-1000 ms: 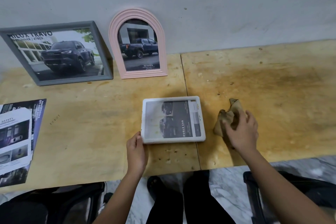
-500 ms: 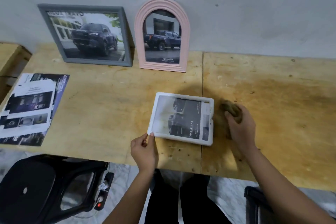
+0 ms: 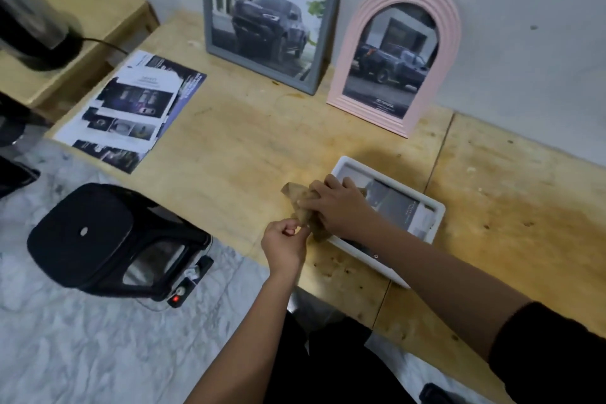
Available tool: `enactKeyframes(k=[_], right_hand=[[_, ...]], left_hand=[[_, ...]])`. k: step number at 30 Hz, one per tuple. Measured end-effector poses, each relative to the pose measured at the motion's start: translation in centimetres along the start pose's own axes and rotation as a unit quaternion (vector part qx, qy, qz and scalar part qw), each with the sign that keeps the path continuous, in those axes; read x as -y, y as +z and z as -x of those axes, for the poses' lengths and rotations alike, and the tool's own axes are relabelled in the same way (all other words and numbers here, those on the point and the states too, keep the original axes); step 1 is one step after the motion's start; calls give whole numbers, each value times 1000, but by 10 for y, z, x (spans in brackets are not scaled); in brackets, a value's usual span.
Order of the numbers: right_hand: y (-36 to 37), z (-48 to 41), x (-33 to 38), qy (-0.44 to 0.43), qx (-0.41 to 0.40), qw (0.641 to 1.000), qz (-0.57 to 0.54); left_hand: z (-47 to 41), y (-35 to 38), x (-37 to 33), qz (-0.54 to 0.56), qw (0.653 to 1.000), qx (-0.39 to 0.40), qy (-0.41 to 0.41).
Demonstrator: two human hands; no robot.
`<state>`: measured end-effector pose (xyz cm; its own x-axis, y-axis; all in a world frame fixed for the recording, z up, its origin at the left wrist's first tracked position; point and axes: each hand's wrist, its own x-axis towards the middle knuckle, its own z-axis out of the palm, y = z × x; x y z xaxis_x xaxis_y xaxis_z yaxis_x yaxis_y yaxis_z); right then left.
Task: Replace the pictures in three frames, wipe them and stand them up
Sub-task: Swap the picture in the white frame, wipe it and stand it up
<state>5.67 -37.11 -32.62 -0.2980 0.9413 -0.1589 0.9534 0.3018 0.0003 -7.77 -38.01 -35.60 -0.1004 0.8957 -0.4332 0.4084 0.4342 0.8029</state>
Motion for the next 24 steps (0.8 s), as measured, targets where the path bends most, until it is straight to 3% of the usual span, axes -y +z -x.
enactKeyframes(k=[6,12,21,24], right_hand=[[21,4,-3,-12,-86,996,25],[19,-4,-18,-11,-86,994,66],[-1,-17,-67,148,-17,986,70],[1,-21,-63,187,0,981,47]], left_hand=[[-1,5,3,8,1000,-12,-8],[-1,6,0,21,1000,-14,-18],[3,4,0,24,1000,-3,-9],[0,1,-4,-38,999,10,24]])
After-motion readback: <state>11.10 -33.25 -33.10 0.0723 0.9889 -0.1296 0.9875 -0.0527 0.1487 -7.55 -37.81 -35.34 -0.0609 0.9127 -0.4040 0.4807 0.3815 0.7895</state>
